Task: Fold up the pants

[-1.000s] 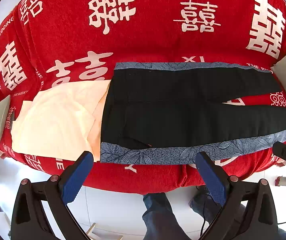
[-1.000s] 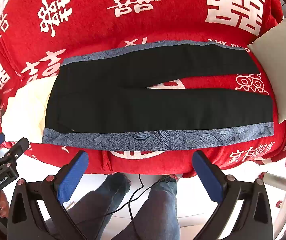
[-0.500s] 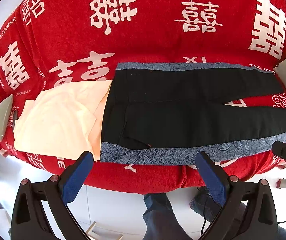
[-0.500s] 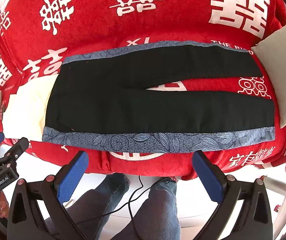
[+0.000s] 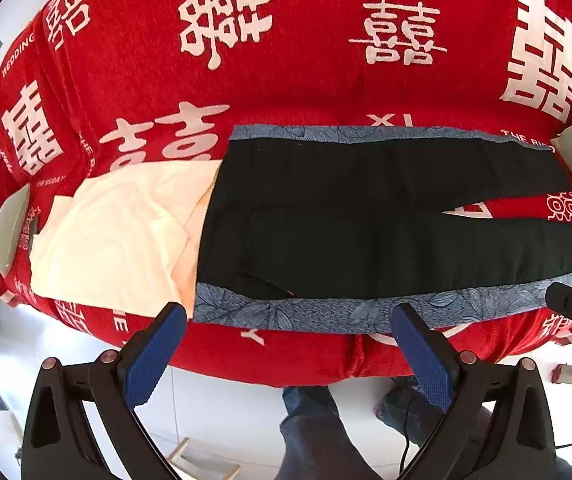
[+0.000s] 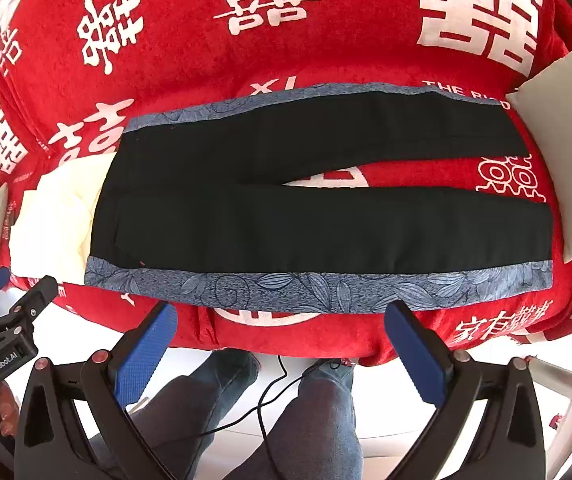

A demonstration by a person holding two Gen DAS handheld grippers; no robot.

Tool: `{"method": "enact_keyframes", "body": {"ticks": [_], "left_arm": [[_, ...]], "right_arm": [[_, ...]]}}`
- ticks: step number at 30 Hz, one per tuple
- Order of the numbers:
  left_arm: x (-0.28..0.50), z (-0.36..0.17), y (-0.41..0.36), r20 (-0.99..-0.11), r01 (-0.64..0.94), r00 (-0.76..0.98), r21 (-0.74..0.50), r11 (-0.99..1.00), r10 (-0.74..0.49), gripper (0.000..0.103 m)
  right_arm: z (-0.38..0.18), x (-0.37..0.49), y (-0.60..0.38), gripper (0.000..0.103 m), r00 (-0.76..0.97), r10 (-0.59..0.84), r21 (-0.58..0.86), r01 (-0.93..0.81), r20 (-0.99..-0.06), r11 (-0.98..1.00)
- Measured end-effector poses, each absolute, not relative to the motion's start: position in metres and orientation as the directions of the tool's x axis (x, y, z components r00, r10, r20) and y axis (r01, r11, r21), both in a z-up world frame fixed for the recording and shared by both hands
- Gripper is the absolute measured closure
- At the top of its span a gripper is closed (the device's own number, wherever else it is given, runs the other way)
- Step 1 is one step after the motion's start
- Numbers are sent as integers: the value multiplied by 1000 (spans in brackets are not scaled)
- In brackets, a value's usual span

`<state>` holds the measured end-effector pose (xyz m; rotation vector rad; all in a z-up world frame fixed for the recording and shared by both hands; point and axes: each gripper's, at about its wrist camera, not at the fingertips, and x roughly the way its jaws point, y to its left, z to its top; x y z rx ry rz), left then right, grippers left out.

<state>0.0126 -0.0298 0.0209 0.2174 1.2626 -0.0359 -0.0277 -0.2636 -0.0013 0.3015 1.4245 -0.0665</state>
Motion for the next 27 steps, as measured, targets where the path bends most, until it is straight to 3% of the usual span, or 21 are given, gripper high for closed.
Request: {"method": "enact_keyframes", "body": {"ticks": [16,23,27], "left_arm": [[4,13,-68,-961,71,250,137,988,115,1],[14,-32,-28,-973,-4,229,-11,1000,-10,1],[12,-79,7,-976,-91,183,-137,986,-119,1]], "right_arm": [[-19,-28,-303,0,89,157,171,187,-984,967],[-52,-38,-307,0,137,307,334,271,-942,903],[-92,-53,-302,0,173,489,517,369,-855,773]]}}
